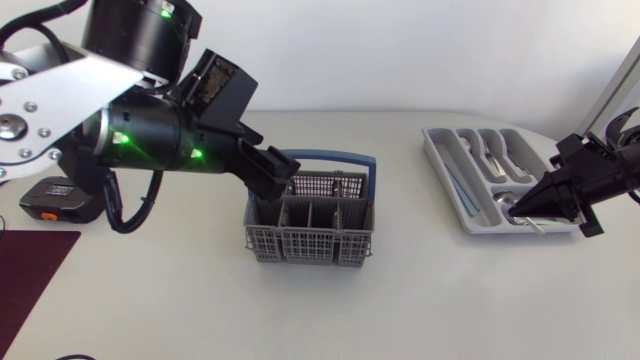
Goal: Unload the cutlery basket into the drawer organizer.
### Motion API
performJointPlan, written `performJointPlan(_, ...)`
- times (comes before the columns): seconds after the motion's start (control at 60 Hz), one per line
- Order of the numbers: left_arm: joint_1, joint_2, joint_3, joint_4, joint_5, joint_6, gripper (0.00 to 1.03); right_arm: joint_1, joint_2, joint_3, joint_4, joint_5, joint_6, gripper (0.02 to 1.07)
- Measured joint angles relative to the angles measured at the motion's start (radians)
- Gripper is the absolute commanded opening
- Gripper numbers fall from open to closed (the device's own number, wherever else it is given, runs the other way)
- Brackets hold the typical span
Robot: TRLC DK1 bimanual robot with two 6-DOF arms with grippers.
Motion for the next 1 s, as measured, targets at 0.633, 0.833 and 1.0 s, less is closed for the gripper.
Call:
performJointPlan(0.633, -0.026, -0.009, -0.021, 0.007, -0.051, -0.003, 0.92, -0.103, 0.436, 0.470, 0.031, 0.318, -0.248, 0.08)
performJointPlan(0.833, -0.027, -0.009, -0.021, 0.007, -0.053, -0.003, 0.92, -0.103, 0.491, 0.489, 0.114, 0.361, -0.263, 0.08)
performJointPlan(1.0, -0.026, -0.009, -0.021, 0.007, -0.056, -0.003, 0.92, -0.102, 0.507, 0.489, 0.140, 0.383, -0.267, 0.08)
